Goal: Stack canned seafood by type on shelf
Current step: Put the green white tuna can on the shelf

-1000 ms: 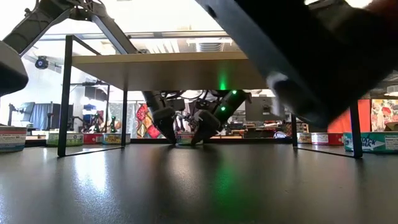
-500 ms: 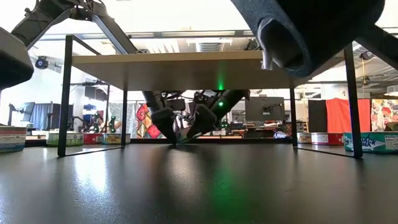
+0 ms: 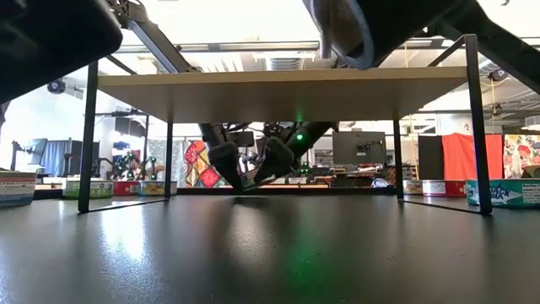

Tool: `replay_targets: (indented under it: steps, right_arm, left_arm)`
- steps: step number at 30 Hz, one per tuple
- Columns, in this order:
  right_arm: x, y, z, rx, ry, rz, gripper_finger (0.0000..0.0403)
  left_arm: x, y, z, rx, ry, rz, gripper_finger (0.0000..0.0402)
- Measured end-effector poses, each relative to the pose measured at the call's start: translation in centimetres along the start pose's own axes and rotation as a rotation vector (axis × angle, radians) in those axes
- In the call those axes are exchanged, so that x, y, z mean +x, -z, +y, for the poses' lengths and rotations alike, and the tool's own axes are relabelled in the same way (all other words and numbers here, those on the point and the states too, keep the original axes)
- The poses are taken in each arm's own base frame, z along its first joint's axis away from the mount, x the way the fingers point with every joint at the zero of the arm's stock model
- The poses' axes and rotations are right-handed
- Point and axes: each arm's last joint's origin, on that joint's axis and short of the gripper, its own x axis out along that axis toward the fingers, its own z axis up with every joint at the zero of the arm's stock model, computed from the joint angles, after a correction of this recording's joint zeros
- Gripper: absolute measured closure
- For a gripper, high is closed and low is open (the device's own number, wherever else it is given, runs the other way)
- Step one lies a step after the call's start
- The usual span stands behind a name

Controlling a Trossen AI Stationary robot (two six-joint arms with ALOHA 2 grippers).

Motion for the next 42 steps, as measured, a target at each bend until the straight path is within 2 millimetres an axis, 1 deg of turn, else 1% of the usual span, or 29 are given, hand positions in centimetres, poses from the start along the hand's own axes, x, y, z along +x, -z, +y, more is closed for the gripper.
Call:
replay_targets:
  steps: [8, 15, 19, 23, 27, 30, 32, 36, 39, 42]
  right_arm:
    - [0.0, 0.1, 0.2, 0.086, -0.018, 0.022, 0.0003]
    - [-0.3, -0.2, 0.3, 0.109, -0.013, 0.024, 0.0033]
    - [-0.6, -0.6, 0.3, 0.109, -0.013, 0.044, 0.0037]
    - [-1.1, -1.2, 0.3, 0.101, -0.011, 0.071, 0.0038]
    - [-2.6, -2.5, 0.6, 0.064, -0.006, 0.048, 0.0039]
    - [-4.3, -3.9, 0.9, 0.031, 0.014, 0.016, 0.0040]
    - [-5.7, -4.7, 1.0, 0.045, 0.021, 0.005, 0.0041]
    - [-9.1, -6.3, 1.7, 0.099, 0.069, 0.003, 0.0041]
    - [-11.7, -7.2, 2.7, 0.104, 0.128, 0.032, 0.0041]
    - [-14.0, -7.7, 4.3, 0.096, 0.145, 0.075, 0.0041]
  left_arm:
    - [0.0, -0.3, -0.5, 0.010, 0.013, 0.012, 0.0276]
    - [0.0, -0.5, -0.6, -0.003, 0.013, 0.012, 0.0275]
    - [-0.1, -0.5, -0.6, -0.023, 0.016, 0.014, 0.0260]
    - [-0.7, -0.8, -0.6, -0.056, 0.015, 0.031, 0.0235]
    - [-2.6, -1.1, -0.3, -0.095, 0.032, 0.059, 0.0213]
    - [-4.1, -1.0, -0.4, -0.140, 0.026, 0.060, 0.0210]
    - [-5.4, -1.2, -0.7, -0.148, 0.003, 0.043, 0.0210]
    - [-8.6, -2.0, -1.5, -0.143, -0.054, -0.022, 0.0210]
    - [-11.0, -2.5, -2.2, -0.156, -0.085, -0.067, 0.0210]
    - [-13.6, -3.0, -3.1, -0.163, -0.115, -0.143, 0.0210]
